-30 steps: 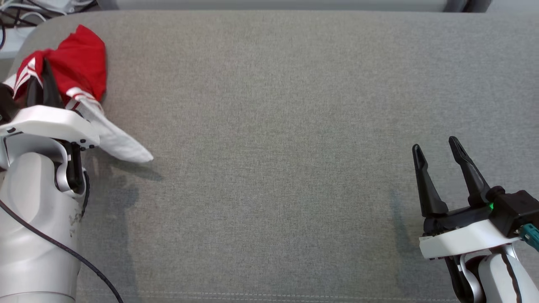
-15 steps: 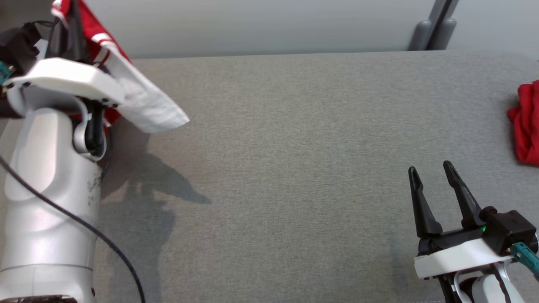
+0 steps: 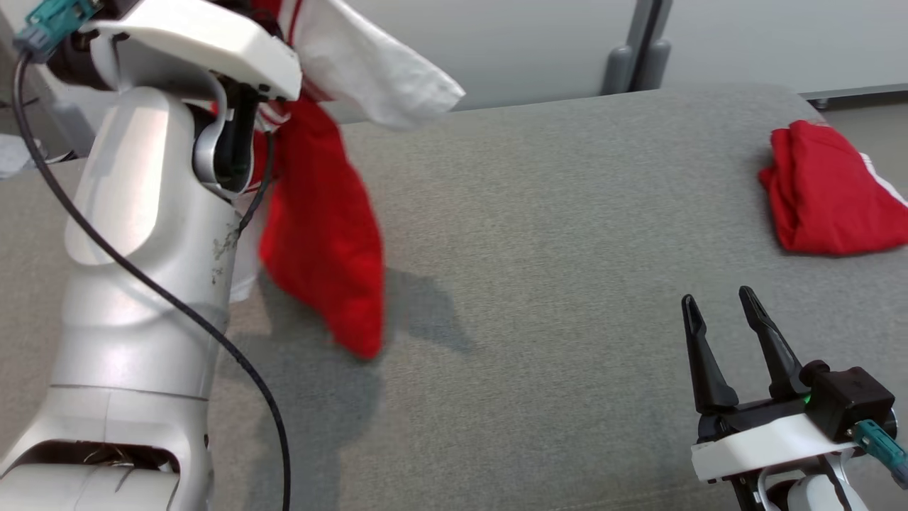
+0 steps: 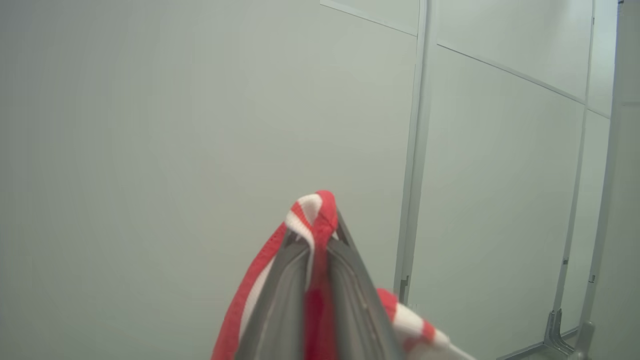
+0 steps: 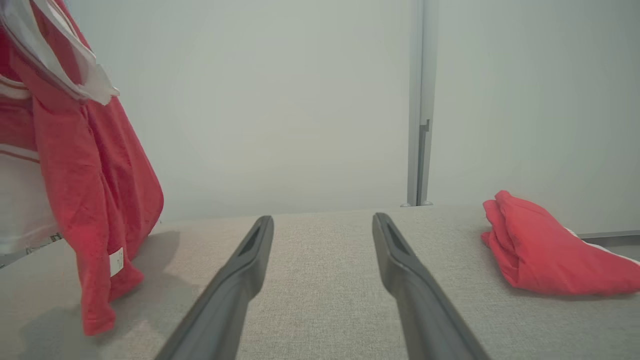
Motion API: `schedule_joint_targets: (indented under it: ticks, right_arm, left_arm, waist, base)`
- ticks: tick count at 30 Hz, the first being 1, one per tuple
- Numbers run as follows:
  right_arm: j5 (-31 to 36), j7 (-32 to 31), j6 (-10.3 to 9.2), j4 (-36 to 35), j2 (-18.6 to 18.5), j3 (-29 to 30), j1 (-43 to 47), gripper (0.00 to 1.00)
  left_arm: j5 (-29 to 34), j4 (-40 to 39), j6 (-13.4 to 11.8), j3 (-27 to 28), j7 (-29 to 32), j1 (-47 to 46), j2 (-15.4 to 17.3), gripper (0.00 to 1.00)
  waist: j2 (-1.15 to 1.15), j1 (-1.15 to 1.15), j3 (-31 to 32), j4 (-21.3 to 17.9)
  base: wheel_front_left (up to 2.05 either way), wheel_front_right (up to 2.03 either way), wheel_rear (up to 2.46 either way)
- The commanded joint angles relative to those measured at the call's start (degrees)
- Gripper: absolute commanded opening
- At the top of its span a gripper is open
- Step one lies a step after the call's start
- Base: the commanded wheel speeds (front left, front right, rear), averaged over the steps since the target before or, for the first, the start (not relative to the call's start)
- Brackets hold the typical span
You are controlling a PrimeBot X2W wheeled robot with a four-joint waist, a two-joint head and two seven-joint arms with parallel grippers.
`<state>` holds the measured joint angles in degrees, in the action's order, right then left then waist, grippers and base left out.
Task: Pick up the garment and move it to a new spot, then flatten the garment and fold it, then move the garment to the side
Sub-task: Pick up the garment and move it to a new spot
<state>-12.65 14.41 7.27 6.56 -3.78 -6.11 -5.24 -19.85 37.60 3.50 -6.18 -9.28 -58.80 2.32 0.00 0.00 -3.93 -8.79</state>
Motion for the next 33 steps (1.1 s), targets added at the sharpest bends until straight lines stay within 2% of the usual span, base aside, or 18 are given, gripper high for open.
schedule_joint_targets:
  ticks: [1, 12, 18, 21, 28, 33]
  right_arm:
    - [-0.48, 0.59, 0.22, -1.0, -0.06, -1.24, -0.4, 1.0]
    - [-0.8, 0.59, 0.22, -0.55, 0.31, -1.6, 0.47, 1.0]
    - [-0.81, 0.59, 0.22, -0.73, 0.44, -1.21, 1.27, 1.0]
    - [-0.85, 0.59, 0.22, -0.71, 0.5, -1.1, 1.51, 1.0]
    - [-0.83, 0.59, 0.22, -0.89, 0.15, -1.32, 1.13, 1.0]
    - [-0.84, 0.59, 0.22, -0.59, -0.41, -1.57, 0.88, 1.0]
  left_arm:
    - [-0.61, -1.91, 0.46, 0.56, 0.36, -3.09, 1.69, 0.0]
    - [-5.98, -1.56, -0.19, -4.39, 1.55, -3.62, 0.6, 0.0]
    - [-7.94, 0.84, -1.02, -6.07, 1.28, 1.93, 0.57, 0.0]
    - [-7.15, 2.88, -1.82, -6.81, 0.01, 6.12, 0.98, 0.0]
    - [-3.67, 8.36, -4.68, -8.38, -3.56, 14.7, 4.1, 0.0]
    - [-2.5, 11.15, -6.12, -8.37, -5.24, 18.15, 4.64, 0.0]
  waist:
    - [0.0, 0.0, 0.65, -1.5]
    - [0.0, 0.0, 1.79, -6.98]
    - [0.0, 0.0, 0.99, -6.89]
    - [0.0, 0.0, 0.19, -6.19]
    - [0.0, 0.0, -1.95, -4.92]
    - [0.0, 0.0, -3.38, -3.81]
  base:
    - [0.0, 0.0, 0.0]
    - [0.0, 0.0, 0.0]
    - [0.0, 0.0, 0.0]
    - [0.0, 0.0, 0.0]
    - [0.0, 0.0, 0.0]
    - [0.0, 0.0, 0.0]
